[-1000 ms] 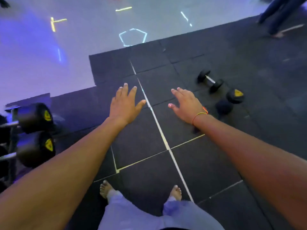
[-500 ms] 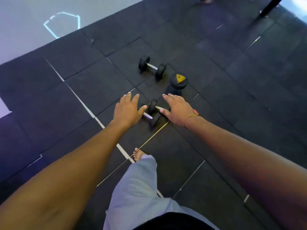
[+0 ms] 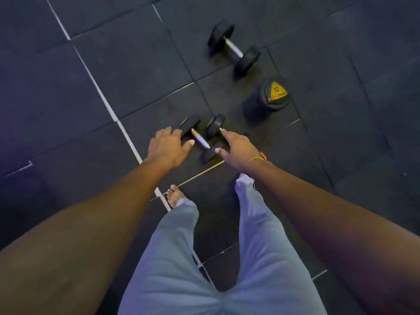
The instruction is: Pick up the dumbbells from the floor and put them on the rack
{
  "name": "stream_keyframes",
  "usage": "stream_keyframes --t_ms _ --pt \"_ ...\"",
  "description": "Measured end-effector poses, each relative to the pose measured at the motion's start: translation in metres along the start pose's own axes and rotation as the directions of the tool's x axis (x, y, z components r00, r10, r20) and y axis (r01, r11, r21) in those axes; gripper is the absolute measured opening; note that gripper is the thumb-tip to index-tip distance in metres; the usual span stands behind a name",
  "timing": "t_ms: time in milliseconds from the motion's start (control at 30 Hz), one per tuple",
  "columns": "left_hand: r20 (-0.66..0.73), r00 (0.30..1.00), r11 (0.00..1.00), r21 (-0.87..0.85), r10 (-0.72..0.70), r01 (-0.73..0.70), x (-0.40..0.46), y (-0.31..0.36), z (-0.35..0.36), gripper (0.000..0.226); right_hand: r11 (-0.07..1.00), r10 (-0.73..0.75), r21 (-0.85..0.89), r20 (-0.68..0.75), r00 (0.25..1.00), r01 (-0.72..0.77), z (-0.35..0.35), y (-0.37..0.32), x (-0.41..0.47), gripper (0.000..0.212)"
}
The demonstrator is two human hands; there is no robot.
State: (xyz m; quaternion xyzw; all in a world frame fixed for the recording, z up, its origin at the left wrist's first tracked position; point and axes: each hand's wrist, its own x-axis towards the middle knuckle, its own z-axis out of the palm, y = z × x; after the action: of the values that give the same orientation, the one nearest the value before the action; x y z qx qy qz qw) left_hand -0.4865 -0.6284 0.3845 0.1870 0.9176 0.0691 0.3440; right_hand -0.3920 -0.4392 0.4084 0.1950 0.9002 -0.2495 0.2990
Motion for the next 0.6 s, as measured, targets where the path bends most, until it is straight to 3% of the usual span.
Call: stream_keyframes --t_ms 167,300,467,600 --pt "0.013 0.984 0.976 -0.128 -0.176 0.176 0.056 0.011 0.042 0.063 0.999 -0.014 0.041 0.121 0.993 0.009 0.017 0.035 0.072 0.061" --pt "0.082 0.946 0.897 -0.301 -0.312 0.322 0.123 0.028 0.1 0.058 0.996 0.021 0.082 0.175 0.984 -0.035 0.061 0.054 0.146 0.053" --pt "0.241 0.863 0.723 -0.474 -0.443 0.503 0.204 0.015 0.188 0.057 0.986 0.039 0.147 0.244 0.969 -0.076 0.138 0.073 0.231 0.046" --pt "0.355 0.758 0.491 -0.597 -0.547 0.634 0.256 -0.011 0.258 0.062 0.98 0.132 0.105 0.287 0.949 -0.168 0.202 0.103 0.288 0.047"
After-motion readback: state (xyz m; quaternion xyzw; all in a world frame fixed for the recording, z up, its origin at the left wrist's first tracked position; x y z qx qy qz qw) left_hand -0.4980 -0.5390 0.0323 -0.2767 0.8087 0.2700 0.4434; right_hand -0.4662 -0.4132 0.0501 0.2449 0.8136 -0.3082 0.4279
